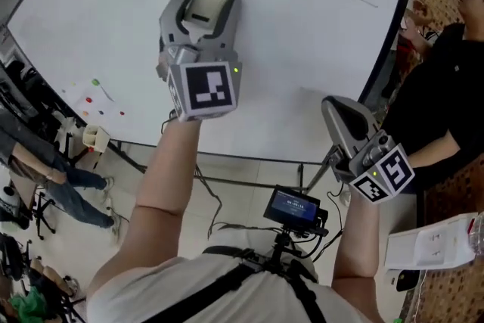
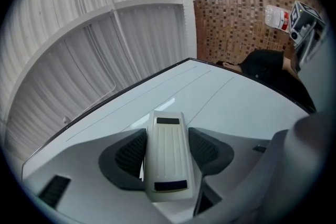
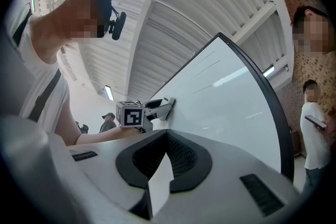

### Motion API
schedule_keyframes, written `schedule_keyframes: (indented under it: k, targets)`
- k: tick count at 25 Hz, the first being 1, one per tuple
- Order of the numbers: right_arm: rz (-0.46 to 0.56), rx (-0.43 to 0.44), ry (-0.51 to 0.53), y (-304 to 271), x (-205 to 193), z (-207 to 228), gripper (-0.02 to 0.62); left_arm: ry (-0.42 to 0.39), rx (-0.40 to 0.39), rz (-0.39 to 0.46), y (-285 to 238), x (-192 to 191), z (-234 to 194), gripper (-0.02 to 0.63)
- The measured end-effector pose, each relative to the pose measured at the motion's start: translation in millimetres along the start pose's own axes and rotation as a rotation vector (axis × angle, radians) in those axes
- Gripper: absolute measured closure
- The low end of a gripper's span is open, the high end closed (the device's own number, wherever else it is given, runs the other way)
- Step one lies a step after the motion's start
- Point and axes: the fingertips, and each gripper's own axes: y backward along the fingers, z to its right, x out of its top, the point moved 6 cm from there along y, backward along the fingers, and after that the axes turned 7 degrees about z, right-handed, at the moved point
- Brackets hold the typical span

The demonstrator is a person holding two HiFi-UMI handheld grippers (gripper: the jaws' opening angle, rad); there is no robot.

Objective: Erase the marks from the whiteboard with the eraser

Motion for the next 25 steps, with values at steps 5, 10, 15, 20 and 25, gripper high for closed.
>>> schedule_keyframes:
  k: [5,10,15,20,25]
  targets:
    - [0.005,-0.022,0.002,-10.5,4.0,-8.2,0.58,-0.174,-0.138,0.028,7.2,3.9,18.3,0.331]
    - [-0.019,-0.025,0.015,-40.0,-4.3,-28.8,0.58,-0.225,-0.243,0.051,14.8,-2.0,12.7,0.327]
    - [-0.043,-0.058,0.039,-56.6,-2.3,-48.4,0.58,-0.007,-0.036,0.012,18.2,-21.8,-53.4,0.326]
    - [-0.044,-0.107,0.06,-68.8,-2.5,-68.0,0.58,0.061,-0.087,0.048,16.5,-26.9,-66.5,0.325]
    - [-0.045,-0.128,0.045,-59.2,-13.2,-86.1,0.58,0.089,-0.128,0.071,21.8,-24.9,-46.1,0.328]
